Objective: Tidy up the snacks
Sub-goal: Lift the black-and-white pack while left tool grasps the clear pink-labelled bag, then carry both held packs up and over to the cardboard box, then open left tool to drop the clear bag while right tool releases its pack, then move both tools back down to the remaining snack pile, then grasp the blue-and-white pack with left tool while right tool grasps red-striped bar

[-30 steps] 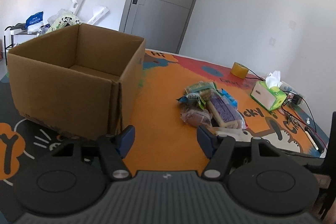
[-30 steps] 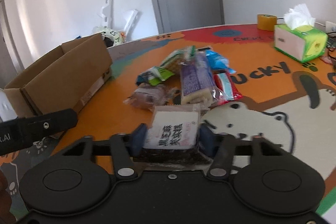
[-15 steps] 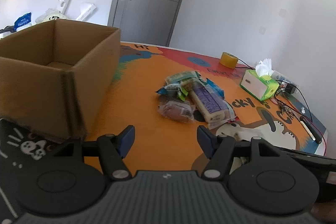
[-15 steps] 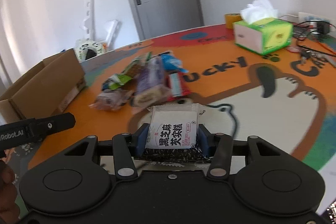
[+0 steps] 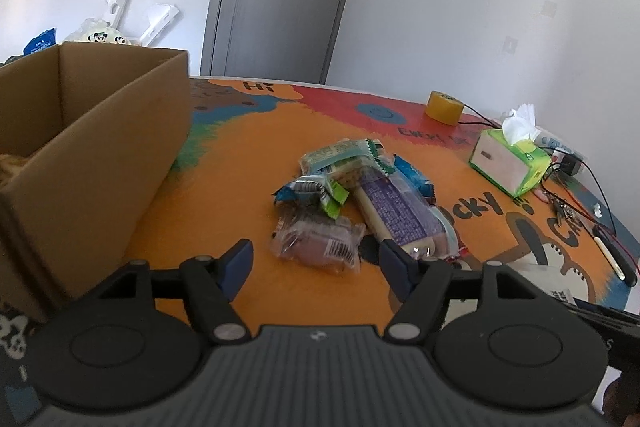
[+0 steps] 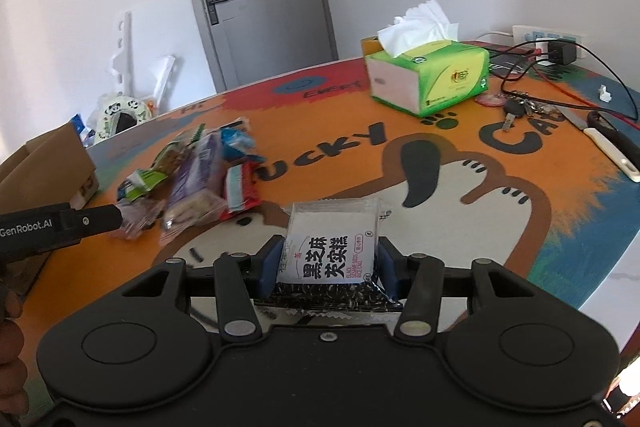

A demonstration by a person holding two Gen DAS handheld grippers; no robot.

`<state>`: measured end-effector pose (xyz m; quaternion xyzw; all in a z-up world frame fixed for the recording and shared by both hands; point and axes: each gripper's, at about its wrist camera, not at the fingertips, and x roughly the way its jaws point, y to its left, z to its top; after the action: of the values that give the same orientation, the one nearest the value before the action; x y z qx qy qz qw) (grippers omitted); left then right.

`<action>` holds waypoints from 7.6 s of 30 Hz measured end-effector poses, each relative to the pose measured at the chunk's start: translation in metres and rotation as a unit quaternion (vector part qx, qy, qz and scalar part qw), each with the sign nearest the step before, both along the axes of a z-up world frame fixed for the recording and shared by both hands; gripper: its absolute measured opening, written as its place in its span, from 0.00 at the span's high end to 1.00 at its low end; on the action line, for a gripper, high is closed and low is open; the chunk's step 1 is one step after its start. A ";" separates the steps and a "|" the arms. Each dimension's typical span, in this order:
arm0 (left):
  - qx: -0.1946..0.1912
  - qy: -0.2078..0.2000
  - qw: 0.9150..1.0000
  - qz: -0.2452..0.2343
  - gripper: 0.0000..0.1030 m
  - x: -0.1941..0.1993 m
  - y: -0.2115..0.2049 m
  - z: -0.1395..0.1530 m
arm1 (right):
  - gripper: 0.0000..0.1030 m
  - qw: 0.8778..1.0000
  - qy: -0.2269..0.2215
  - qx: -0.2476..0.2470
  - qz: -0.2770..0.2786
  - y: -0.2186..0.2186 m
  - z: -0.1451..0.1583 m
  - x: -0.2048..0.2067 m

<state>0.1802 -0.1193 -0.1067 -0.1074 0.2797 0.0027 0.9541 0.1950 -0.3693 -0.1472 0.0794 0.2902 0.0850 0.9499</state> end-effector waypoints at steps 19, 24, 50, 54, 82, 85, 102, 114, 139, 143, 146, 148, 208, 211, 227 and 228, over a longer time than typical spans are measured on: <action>0.037 0.031 0.999 0.012 0.30 0.040 -0.012 -0.014 | 0.27 1.000 0.008 -0.020 -0.001 0.009 0.001 0.015; 0.032 0.026 0.999 0.006 0.61 0.036 -0.012 -0.012 | 0.51 0.999 0.000 -0.038 -0.006 0.011 0.000 0.012; -0.009 -0.024 1.000 0.009 0.65 -0.014 0.010 0.032 | 0.54 0.997 -0.072 0.012 0.032 0.029 0.034 -0.015; -0.012 -0.035 0.999 0.012 0.65 -0.021 0.014 0.040 | 0.54 0.995 -0.086 0.010 0.038 0.034 0.042 -0.017; -0.029 -0.114 0.992 0.047 0.65 -0.066 0.052 0.094 | 0.54 0.982 -0.152 0.030 0.106 0.084 0.088 -0.033; -0.029 -0.119 0.991 0.052 0.65 -0.069 0.057 0.097 | 0.54 0.981 -0.154 0.032 0.112 0.090 0.090 -0.032; -0.027 -0.125 0.987 0.097 0.65 -0.075 0.095 0.102 | 0.54 0.973 -0.158 0.042 0.161 0.131 0.093 -0.018; -0.032 -0.108 0.982 0.149 0.65 -0.060 0.145 0.094 | 0.54 0.967 -0.144 0.044 0.207 0.180 0.094 0.002; -0.025 -0.076 0.975 0.206 0.24 -0.021 0.173 0.113 | 0.04 0.957 -0.121 0.071 0.254 0.204 0.110 0.045; -0.026 -0.082 0.976 0.199 0.17 -0.018 0.159 0.116 | 0.00 0.964 -0.122 0.070 0.225 0.177 0.108 0.046; -0.026 -0.082 0.979 0.185 0.14 -0.015 0.147 0.118 | 0.00 0.970 -0.118 0.072 0.200 0.156 0.103 0.046; -0.022 -0.086 0.979 0.183 0.14 -0.015 0.139 0.118 | 0.00 0.973 -0.119 0.081 0.180 0.142 0.102 0.046; 0.009 0.054 0.998 0.008 0.26 0.058 -0.004 0.022 | 0.20 0.997 0.007 0.044 0.063 0.029 0.021 0.070; 0.006 0.061 0.998 0.006 0.33 0.063 -0.006 0.017 | 0.25 0.996 0.014 0.043 0.072 0.033 0.018 0.074; -0.010 0.080 0.997 0.001 0.67 0.064 0.000 0.002 | 0.71 0.993 0.052 0.003 0.107 0.053 0.000 0.086; -0.012 0.079 0.997 -0.002 0.68 0.063 0.000 0.002 | 0.75 0.993 0.050 0.003 0.108 0.052 0.000 0.085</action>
<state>0.2429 -0.1197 -0.1046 -0.1179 0.3539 0.0063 0.9278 0.2800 -0.3173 -0.1472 0.0545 0.3441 0.1835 0.9192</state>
